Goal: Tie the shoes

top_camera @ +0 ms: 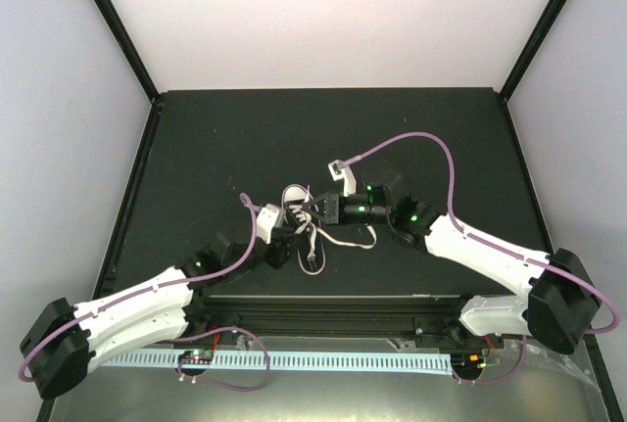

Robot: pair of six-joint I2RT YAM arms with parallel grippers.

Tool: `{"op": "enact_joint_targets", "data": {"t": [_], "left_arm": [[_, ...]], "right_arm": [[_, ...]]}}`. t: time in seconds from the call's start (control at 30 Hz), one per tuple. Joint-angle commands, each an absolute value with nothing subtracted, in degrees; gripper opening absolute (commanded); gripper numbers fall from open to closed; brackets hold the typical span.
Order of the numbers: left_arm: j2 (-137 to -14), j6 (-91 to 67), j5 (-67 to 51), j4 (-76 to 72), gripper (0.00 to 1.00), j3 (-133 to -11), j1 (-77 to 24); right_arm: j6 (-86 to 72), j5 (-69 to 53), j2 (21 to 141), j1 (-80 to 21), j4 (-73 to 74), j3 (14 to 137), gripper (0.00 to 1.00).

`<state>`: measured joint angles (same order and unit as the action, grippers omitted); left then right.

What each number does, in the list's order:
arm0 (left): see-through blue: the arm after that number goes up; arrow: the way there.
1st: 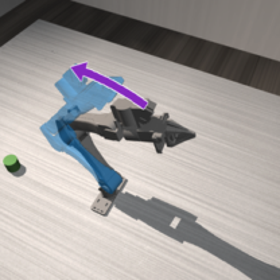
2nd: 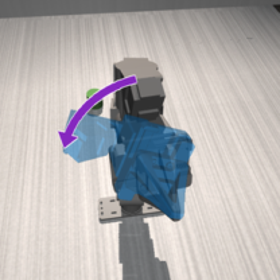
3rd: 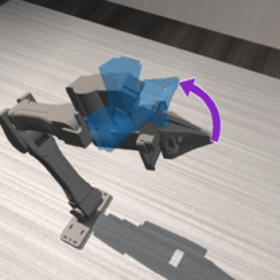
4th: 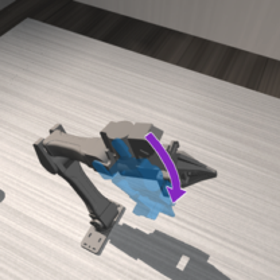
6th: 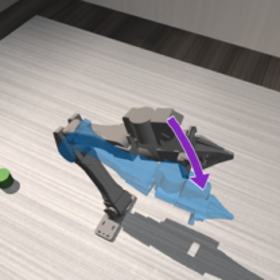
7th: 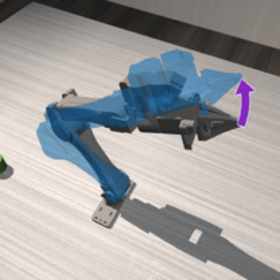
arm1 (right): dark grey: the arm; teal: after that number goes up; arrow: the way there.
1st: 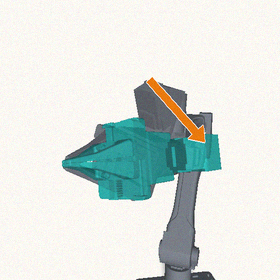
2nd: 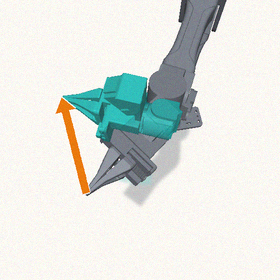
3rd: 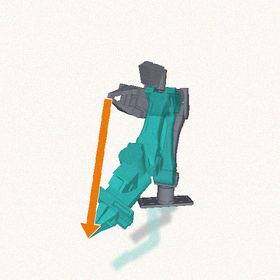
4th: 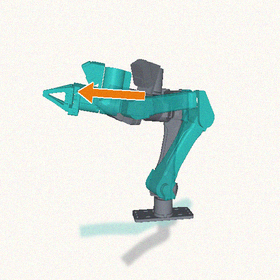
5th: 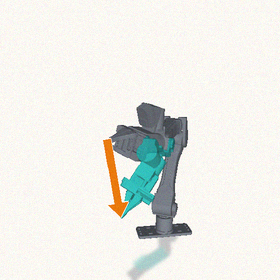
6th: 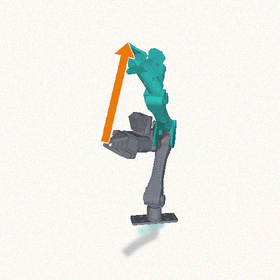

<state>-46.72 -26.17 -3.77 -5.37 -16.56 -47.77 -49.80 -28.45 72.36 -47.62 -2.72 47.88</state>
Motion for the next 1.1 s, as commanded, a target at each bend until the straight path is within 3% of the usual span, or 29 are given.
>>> {"op": "enact_joint_targets", "data": {"t": [0.0,0.17,0.4,0.57,0.67,0.73,0.8,0.93,1.07], "left_arm": [[-49.0,-25.7,-0.8,-7.7,0.34,-18.0,-48.1],[-50.5,-25.6,0.3,-7.2,0.30,-18.3,-48.0],[-51.3,-25.6,1.2,-7.5,0.02,-18.4,-48.0],[-51.4,-26.7,2.2,-8.8,0.02,-19.5,-47.1],[-52.8,-27.4,1.0,-8.8,0.02,-21.2,-45.0],[-54.5,-27.8,-1.7,-8.7,0.02,-22.5,-42.7],[-56.6,-27.8,-5.5,-7.4,0.01,-24.7,-40.0],[-62.3,-25.4,-14.4,0.4,0.02,-32.0,-34.6],[-70.0,-21.1,-24.4,12.5,0.01,-42.4,-29.6]], "right_arm": [[-48.0,-26.3,70.8,-47.8,-0.3,49.5,0.02],[-46.6,-25.0,70.7,-47.8,1.5,50.8,0.02],[-43.8,-23.1,72.5,-47.8,3.8,53.6,0.02],[-37.2,-15.0,76.9,-47.8,8.9,58.5,0.04],[-33.3,-8.7,81.5,-47.6,12.4,61.9,0.23],[-31.3,-6.3,84.5,-46.8,14.4,63.7,0.53],[-30.4,-5.6,85.6,-45.2,16.2,64.3,0.71],[-29.0,-1.9,81.0,-42.4,17.4,60.3,0.85],[-26.8,0.3,76.4,-39.0,21.2,54.4,0.84]]}}
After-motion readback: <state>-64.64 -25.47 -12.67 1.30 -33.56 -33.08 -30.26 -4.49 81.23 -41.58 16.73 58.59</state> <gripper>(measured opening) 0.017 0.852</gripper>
